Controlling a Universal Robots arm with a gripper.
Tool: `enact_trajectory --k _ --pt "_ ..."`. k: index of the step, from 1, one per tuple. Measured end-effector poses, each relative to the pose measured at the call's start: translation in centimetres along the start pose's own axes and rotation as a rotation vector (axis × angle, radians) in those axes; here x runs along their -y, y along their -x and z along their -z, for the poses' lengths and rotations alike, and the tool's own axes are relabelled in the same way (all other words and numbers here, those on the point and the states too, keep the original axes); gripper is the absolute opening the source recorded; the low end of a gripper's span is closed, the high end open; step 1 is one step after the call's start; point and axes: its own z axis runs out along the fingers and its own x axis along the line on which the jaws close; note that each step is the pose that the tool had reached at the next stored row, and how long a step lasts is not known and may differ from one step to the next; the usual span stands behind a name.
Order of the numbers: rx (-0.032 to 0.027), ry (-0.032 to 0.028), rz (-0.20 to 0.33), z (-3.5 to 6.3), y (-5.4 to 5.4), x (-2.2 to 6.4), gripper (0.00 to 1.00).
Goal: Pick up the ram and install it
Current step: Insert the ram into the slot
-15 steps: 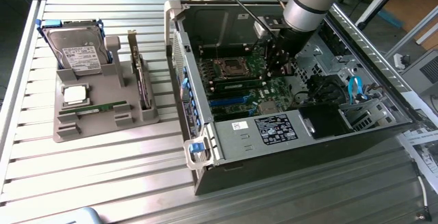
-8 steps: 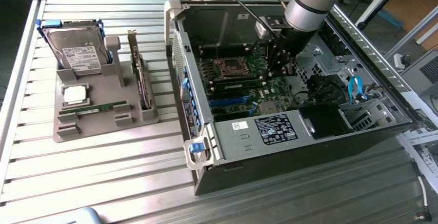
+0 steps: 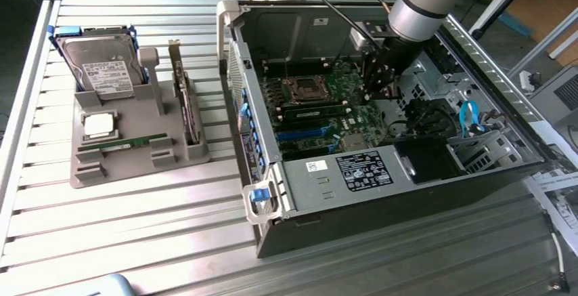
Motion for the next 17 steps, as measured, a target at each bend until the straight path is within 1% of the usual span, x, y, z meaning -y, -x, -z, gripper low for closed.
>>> enact_trajectory --k 2,5,8,17 --pt "0.0 0.0008 0.0 0.02 0.0 0.67 0.11" --pt "-0.0001 0.0015 0.0 0.04 0.1 1.39 0.11" --pt "-0.0002 0.0016 0.0 0.05 0.1 1.55 0.11" --pt "-0.0001 0.0016 0.0 0.05 0.1 1.6 0.11"
